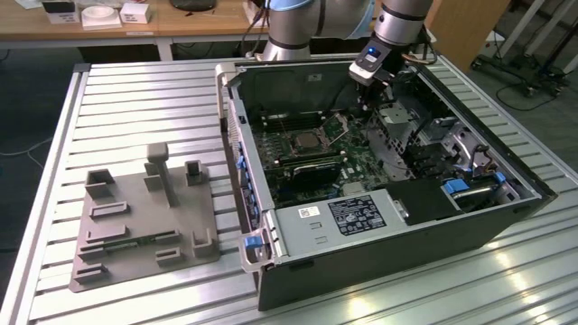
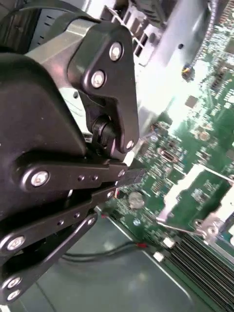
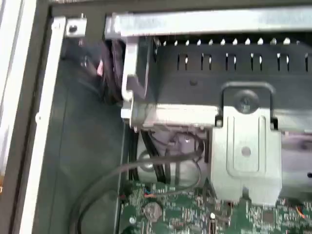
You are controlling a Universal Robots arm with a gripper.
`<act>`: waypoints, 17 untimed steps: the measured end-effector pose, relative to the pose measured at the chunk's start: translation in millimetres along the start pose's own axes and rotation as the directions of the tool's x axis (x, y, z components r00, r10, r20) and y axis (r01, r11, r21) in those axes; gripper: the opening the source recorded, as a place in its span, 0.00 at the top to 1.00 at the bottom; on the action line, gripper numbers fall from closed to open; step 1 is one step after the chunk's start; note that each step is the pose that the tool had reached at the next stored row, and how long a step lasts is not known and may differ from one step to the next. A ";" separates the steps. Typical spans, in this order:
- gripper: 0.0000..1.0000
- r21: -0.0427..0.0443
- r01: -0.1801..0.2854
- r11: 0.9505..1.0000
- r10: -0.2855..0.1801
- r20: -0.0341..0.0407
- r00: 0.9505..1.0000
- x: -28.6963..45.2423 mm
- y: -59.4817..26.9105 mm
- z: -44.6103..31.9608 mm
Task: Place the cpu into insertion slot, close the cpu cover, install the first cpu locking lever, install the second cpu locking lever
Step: 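Close the cpu cover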
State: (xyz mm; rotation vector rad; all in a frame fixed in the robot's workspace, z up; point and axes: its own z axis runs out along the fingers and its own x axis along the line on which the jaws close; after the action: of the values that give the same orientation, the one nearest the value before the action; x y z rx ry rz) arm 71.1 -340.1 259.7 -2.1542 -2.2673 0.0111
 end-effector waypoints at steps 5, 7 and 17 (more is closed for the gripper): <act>0.90 0.000 0.000 1.000 0.000 -0.004 1.000 3.4 -21.3 8.9; 0.90 0.000 0.000 1.000 0.000 -0.004 1.000 3.4 -21.3 7.3; 0.90 0.000 0.000 1.000 0.000 -0.004 1.000 3.4 -21.4 2.3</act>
State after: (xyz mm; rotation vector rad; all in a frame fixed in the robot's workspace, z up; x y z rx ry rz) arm 49.6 -337.8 257.7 -2.1524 -2.2654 0.0070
